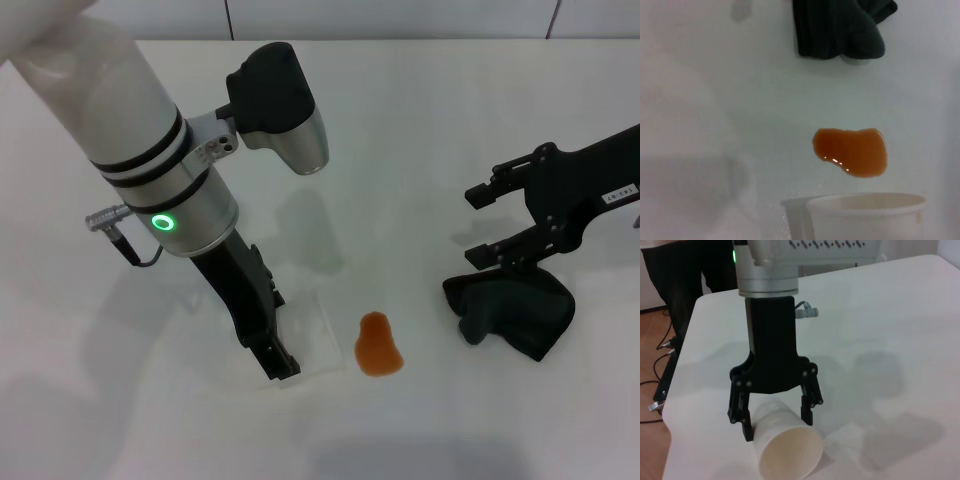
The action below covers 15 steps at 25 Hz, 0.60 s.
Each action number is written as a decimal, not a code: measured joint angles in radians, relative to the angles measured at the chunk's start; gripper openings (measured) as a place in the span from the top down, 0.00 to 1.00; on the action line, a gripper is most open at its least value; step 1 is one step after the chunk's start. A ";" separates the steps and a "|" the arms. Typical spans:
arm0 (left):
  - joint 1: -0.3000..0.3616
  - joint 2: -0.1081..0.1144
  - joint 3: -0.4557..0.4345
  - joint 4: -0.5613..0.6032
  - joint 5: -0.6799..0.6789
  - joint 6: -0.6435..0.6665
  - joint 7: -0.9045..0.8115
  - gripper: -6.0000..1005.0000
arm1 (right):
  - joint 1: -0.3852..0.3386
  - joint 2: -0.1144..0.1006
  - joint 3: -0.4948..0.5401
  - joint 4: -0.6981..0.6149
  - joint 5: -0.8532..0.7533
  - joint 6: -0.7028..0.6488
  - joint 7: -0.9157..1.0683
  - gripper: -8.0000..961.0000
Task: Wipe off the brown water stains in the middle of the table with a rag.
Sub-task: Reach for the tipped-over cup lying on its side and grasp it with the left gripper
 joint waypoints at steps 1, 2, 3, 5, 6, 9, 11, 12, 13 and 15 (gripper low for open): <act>0.002 0.000 0.003 0.000 0.000 -0.005 0.000 0.14 | 0.001 0.000 0.000 0.000 0.000 0.000 0.000 0.19; 0.005 0.000 0.009 -0.001 0.000 -0.012 0.000 0.14 | 0.003 0.001 0.000 0.001 0.000 0.000 0.000 0.19; 0.008 0.000 0.015 -0.001 0.000 -0.018 -0.001 0.14 | 0.005 0.001 0.000 0.001 0.000 0.000 0.000 0.19; 0.013 0.000 0.028 -0.002 0.000 -0.029 -0.001 0.14 | 0.007 0.002 0.000 0.002 0.000 0.000 0.000 0.19; 0.016 0.000 0.036 -0.002 -0.001 -0.035 -0.001 0.14 | 0.007 0.002 0.000 0.002 -0.001 0.000 -0.001 0.19; 0.019 0.000 0.053 -0.002 -0.001 -0.048 -0.001 0.14 | 0.008 0.002 0.000 0.002 -0.001 0.000 -0.001 0.19; 0.021 0.000 0.056 -0.002 -0.001 -0.053 0.001 0.14 | 0.008 0.004 0.000 0.002 -0.002 0.002 -0.001 0.19; 0.023 0.000 0.056 -0.002 -0.001 -0.056 0.003 0.14 | 0.008 0.005 0.000 0.002 -0.003 0.004 -0.001 0.19; 0.024 0.000 0.056 -0.002 -0.001 -0.058 0.004 0.14 | 0.008 0.006 0.000 0.002 -0.003 0.008 -0.002 0.19; 0.025 0.001 0.056 -0.001 -0.001 -0.065 0.005 0.14 | 0.007 0.008 0.000 0.002 -0.003 0.010 -0.004 0.19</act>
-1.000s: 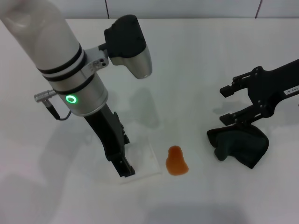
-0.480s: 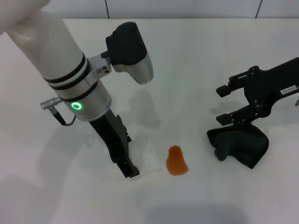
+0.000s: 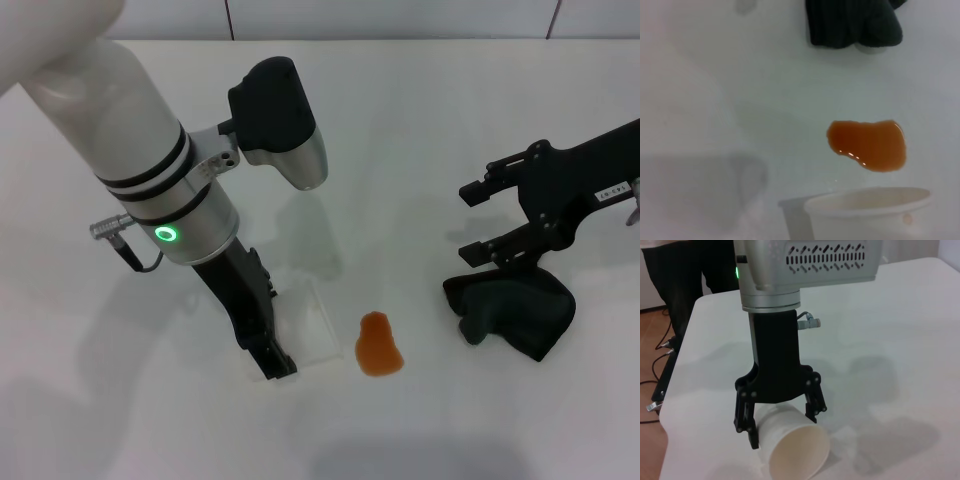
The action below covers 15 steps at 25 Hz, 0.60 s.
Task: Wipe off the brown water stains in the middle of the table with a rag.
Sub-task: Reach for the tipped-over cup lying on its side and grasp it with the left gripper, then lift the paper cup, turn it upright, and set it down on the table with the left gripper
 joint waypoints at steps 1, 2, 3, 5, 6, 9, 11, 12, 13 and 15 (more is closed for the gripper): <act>0.000 0.001 0.000 0.001 -0.001 -0.003 0.000 0.14 | -0.001 0.000 0.000 0.000 0.000 0.000 0.000 0.19; 0.001 0.001 -0.001 0.002 -0.004 -0.005 0.001 0.14 | -0.001 0.000 0.000 0.000 0.000 0.001 -0.001 0.19; 0.001 0.002 -0.001 0.004 -0.008 -0.005 0.002 0.14 | -0.001 0.000 0.000 0.000 0.000 0.002 -0.001 0.19; -0.001 0.002 0.002 0.004 -0.014 -0.003 0.004 0.14 | -0.002 0.000 0.000 0.000 0.000 0.004 -0.002 0.19; -0.001 0.002 0.002 0.002 -0.015 -0.001 0.006 0.14 | -0.002 0.000 0.000 0.000 0.001 0.004 -0.004 0.19; 0.001 0.002 0.003 0.001 -0.016 0.000 0.013 0.24 | 0.001 0.000 0.000 -0.001 0.002 0.005 -0.004 0.19; 0.006 0.002 0.003 0.007 -0.020 0.000 0.016 0.30 | 0.001 0.000 0.001 -0.002 0.002 0.009 -0.004 0.19; 0.011 0.002 0.003 0.015 -0.026 0.000 0.018 0.31 | 0.001 0.000 0.001 -0.002 0.002 0.011 -0.004 0.19; 0.016 0.003 0.003 0.021 -0.031 0.001 0.019 0.32 | 0.001 0.000 0.001 -0.003 0.002 0.012 -0.004 0.19; 0.038 0.006 -0.007 0.047 -0.041 0.003 0.023 0.34 | 0.001 -0.001 0.003 -0.006 0.002 0.013 -0.004 0.19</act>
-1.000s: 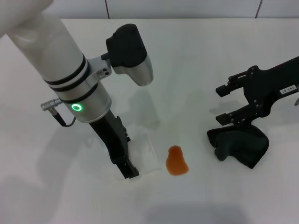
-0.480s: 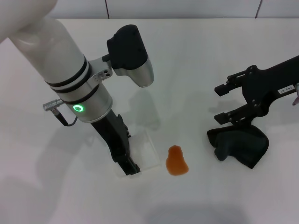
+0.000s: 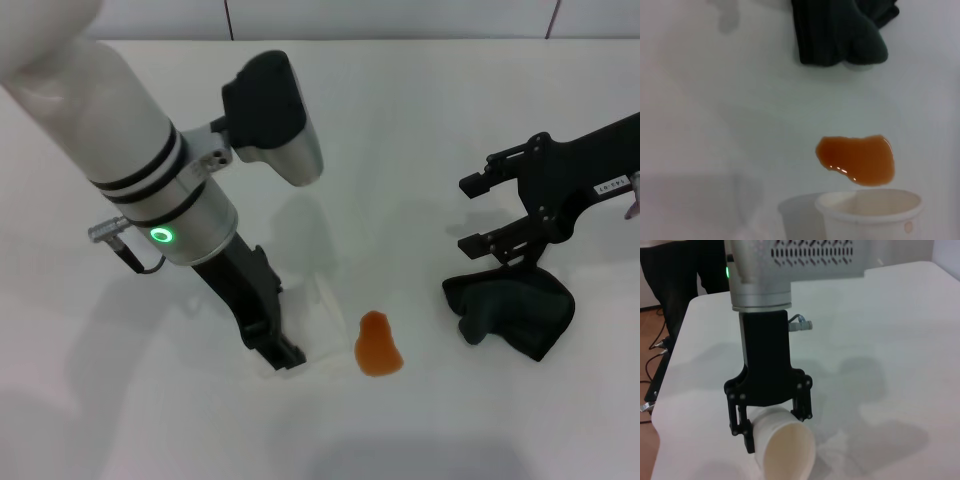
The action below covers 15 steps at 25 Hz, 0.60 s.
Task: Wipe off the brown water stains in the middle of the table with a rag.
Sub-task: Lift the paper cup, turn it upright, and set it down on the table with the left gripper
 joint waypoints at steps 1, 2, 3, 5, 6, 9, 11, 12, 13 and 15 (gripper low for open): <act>0.021 0.001 -0.016 0.023 -0.004 0.001 0.009 0.35 | 0.000 0.000 0.001 -0.001 0.000 0.000 0.000 0.19; 0.043 0.002 -0.034 0.047 -0.006 0.001 0.021 0.36 | 0.000 0.000 0.002 -0.001 0.000 0.000 0.001 0.19; 0.061 0.003 -0.052 0.066 -0.007 0.001 0.032 0.37 | 0.000 0.001 0.003 -0.002 0.001 0.000 0.001 0.19; 0.111 0.003 -0.105 0.103 -0.019 -0.004 0.079 0.37 | 0.000 0.001 0.004 -0.002 0.001 0.000 0.003 0.19; 0.134 0.003 -0.135 0.113 -0.032 -0.008 0.106 0.38 | 0.000 0.001 0.005 -0.002 0.001 0.000 0.003 0.19; 0.189 0.003 -0.219 0.114 -0.096 -0.031 0.207 0.39 | 0.006 0.001 0.005 -0.004 0.001 0.001 0.004 0.19; 0.238 0.003 -0.284 0.109 -0.168 -0.064 0.309 0.40 | 0.010 0.001 0.005 -0.004 0.001 0.002 0.006 0.19; 0.259 0.003 -0.304 0.108 -0.197 -0.080 0.348 0.40 | 0.011 0.001 0.005 -0.004 0.001 0.002 0.007 0.19; 0.281 0.003 -0.323 0.107 -0.230 -0.099 0.393 0.40 | 0.012 0.002 0.005 -0.004 0.001 0.002 0.008 0.19; 0.317 0.003 -0.346 0.103 -0.290 -0.125 0.468 0.42 | 0.012 0.002 0.006 -0.004 0.001 0.002 0.010 0.19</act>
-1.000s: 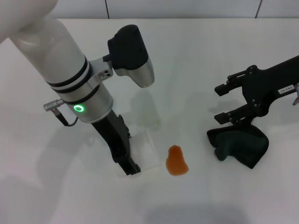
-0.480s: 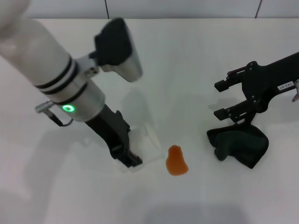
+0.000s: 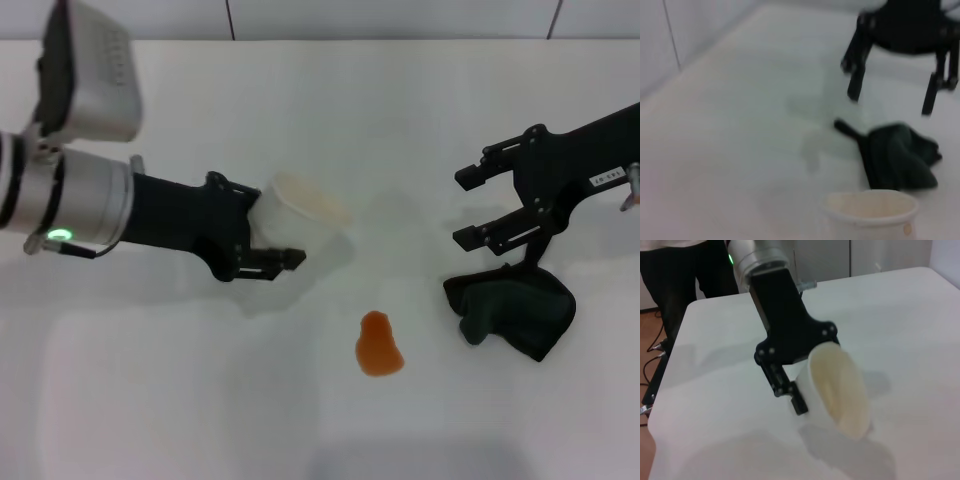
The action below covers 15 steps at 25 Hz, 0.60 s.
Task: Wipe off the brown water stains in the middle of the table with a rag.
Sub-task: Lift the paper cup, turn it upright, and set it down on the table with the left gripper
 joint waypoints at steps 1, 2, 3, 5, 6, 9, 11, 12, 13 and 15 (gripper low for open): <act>0.020 0.000 -0.007 -0.005 -0.036 -0.009 0.050 0.43 | 0.000 0.000 0.000 0.000 0.000 0.000 0.001 0.19; 0.042 0.000 -0.013 -0.014 -0.084 -0.015 0.110 0.44 | 0.000 0.000 0.001 0.000 0.000 0.000 0.002 0.19; 0.060 0.000 -0.016 -0.027 -0.126 -0.020 0.166 0.45 | 0.000 0.000 0.001 0.000 0.000 0.000 0.002 0.19; 0.086 0.000 -0.019 -0.066 -0.195 -0.037 0.256 0.46 | 0.000 0.000 0.002 0.000 0.000 0.000 0.003 0.19; 0.094 0.000 -0.020 -0.095 -0.229 -0.054 0.299 0.46 | -0.001 0.001 0.002 0.000 0.000 0.000 0.004 0.19; 0.091 0.003 -0.046 -0.201 -0.279 -0.089 0.393 0.47 | 0.000 0.002 0.003 0.000 0.000 0.000 0.007 0.19; 0.076 0.003 -0.087 -0.286 -0.303 -0.099 0.468 0.47 | 0.001 0.002 0.003 0.000 0.000 0.001 0.010 0.19; 0.067 0.003 -0.116 -0.339 -0.316 -0.108 0.515 0.47 | 0.002 0.003 0.003 0.000 0.000 0.002 0.014 0.19; 0.060 0.003 -0.132 -0.376 -0.328 -0.119 0.546 0.47 | 0.002 0.003 0.003 0.001 0.000 0.002 0.015 0.19; 0.044 0.003 -0.176 -0.471 -0.358 -0.158 0.630 0.47 | 0.003 0.003 0.003 0.002 0.000 0.003 0.018 0.19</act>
